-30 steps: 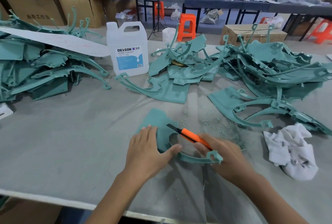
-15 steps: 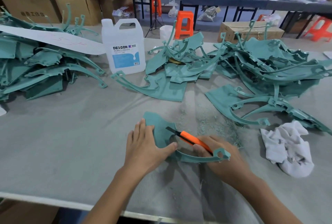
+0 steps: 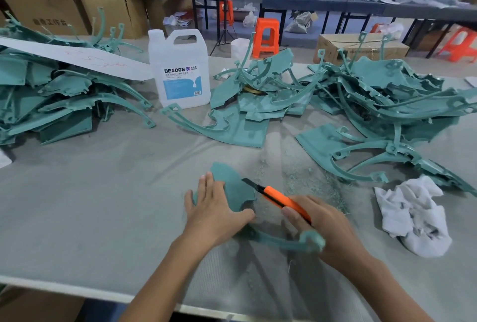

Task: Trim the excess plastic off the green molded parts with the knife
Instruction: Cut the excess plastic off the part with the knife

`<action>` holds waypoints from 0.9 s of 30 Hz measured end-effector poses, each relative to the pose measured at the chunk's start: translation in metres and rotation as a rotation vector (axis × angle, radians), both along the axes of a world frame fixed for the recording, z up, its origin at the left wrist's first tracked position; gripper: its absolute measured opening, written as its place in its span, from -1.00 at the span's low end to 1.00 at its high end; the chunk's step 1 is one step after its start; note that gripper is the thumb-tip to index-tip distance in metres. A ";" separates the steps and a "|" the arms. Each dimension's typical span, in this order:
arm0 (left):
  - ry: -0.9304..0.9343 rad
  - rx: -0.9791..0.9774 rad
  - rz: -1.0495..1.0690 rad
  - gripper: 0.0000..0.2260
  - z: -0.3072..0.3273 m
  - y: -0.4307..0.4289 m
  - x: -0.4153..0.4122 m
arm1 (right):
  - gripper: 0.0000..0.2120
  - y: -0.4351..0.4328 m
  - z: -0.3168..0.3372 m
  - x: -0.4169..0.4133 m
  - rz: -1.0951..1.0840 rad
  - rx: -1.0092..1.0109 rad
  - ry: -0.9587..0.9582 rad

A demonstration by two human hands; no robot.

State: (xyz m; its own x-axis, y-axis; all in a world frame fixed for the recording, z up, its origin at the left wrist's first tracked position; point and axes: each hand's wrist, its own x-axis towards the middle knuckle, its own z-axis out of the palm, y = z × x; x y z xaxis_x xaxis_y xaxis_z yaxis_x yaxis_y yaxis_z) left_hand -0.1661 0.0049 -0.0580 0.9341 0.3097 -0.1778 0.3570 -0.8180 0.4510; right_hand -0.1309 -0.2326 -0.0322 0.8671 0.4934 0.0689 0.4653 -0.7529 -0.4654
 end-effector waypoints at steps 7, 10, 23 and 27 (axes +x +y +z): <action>-0.178 -0.059 -0.121 -0.13 -0.011 0.015 -0.009 | -0.49 -0.017 -0.007 0.002 0.051 -0.061 0.025; -0.182 -0.039 -0.127 -0.07 -0.014 0.014 -0.009 | -0.58 -0.019 -0.009 0.003 0.105 -0.126 0.051; -0.161 -0.012 -0.151 -0.14 -0.015 0.014 -0.011 | -0.58 -0.017 -0.005 -0.004 0.139 -0.175 0.016; -0.169 -0.007 -0.165 -0.14 -0.014 0.016 -0.011 | -0.50 -0.017 -0.005 -0.005 0.076 -0.080 -0.016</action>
